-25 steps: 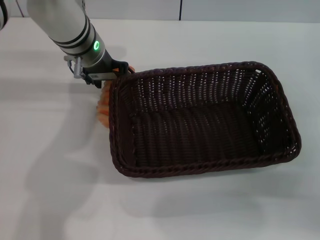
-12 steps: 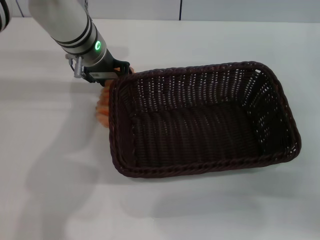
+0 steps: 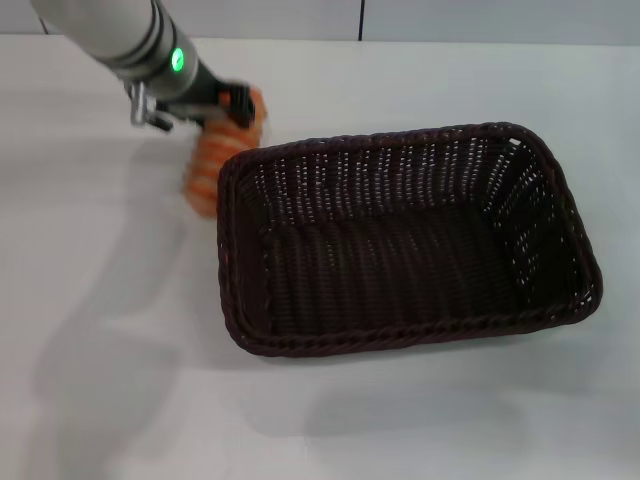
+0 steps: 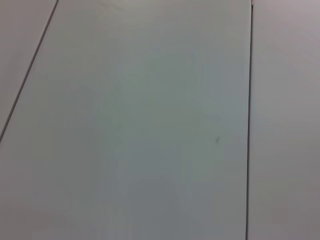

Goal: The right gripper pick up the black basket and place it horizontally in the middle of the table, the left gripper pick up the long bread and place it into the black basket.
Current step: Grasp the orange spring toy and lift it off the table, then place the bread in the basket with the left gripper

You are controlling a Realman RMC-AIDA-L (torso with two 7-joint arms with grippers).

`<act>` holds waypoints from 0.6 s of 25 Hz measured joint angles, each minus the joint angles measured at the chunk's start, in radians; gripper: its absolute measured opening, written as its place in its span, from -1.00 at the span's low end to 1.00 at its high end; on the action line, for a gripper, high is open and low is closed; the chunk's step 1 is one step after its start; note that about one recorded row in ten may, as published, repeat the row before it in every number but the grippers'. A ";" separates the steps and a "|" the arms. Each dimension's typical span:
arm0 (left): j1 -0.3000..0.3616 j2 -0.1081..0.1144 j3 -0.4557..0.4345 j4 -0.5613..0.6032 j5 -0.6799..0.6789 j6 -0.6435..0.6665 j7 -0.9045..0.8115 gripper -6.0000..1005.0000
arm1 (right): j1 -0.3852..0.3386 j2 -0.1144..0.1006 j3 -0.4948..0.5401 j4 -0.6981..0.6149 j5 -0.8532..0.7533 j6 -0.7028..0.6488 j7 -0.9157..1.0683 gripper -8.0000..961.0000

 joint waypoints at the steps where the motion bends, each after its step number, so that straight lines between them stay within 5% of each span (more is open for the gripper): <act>1: 0.009 0.001 -0.002 -0.030 0.001 0.005 0.006 0.02 | 0.000 0.001 0.001 0.000 0.000 0.001 -0.002 -0.23; 7: 0.061 0.011 -0.008 -0.266 0.007 -0.050 0.122 -0.05 | 0.008 0.009 0.006 0.008 0.000 0.004 -0.028 -0.23; 15: 0.069 0.000 0.002 -0.589 -0.009 -0.354 0.312 -0.19 | 0.027 0.021 0.023 0.029 0.010 0.030 -0.061 -0.23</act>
